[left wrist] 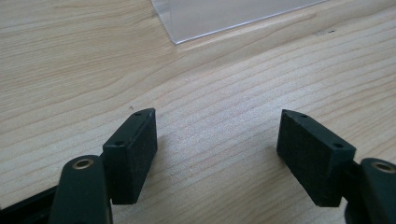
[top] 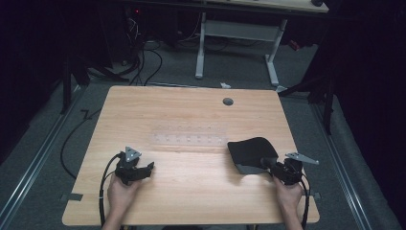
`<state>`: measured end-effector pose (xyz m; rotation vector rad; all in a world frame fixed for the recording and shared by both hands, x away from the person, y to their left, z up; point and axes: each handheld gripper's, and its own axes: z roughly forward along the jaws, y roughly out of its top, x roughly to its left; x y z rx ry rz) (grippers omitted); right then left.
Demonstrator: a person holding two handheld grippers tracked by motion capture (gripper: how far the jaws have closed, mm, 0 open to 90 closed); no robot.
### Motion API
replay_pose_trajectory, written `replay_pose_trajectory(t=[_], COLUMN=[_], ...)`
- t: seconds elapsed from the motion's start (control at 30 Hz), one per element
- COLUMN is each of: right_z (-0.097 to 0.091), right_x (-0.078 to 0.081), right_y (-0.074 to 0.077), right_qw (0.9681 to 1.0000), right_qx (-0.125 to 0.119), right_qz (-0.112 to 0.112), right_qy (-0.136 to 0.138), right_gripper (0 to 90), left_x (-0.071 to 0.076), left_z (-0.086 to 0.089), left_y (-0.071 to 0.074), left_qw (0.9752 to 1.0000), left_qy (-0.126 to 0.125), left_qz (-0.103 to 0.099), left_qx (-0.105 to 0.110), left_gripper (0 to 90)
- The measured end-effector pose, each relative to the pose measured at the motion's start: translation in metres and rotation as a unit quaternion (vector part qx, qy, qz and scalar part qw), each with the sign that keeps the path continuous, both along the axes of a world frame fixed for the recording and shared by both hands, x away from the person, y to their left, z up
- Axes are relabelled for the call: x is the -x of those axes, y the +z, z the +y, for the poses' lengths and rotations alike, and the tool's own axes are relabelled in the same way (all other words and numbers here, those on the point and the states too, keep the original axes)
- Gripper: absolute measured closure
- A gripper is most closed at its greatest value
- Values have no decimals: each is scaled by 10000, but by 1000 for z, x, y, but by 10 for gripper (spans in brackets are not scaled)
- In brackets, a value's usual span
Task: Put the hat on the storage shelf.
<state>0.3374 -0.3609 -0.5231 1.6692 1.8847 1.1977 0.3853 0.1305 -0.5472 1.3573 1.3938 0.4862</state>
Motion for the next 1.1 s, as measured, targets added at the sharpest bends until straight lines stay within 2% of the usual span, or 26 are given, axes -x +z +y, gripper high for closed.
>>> replay_pose_trajectory(t=[0.1, 0.3, 0.8, 1.1], right_z=[0, 1, 0, -1], right_x=[2, 5, 9, 16], right_y=[1, 4, 10, 15], right_qw=[10000, 9999, 9994, 9994], right_qx=[55, -28, -301, -219], right_qz=[-49, -124, -160, -239], right_qy=[45, 78, 82, 96], right_gripper=[801, 841, 852, 852], left_x=[0, 0, 0, 1], left_z=[0, 0, 0, 0], left_y=[0, 0, 0, 0], left_qw=[10000, 10000, 10000, 10000], left_qy=[-11, -9, 10, -30], left_qz=[-1, -1, 1, 2], left_qx=[-15, -19, -23, -28], left_gripper=[291, 292, 293, 292])
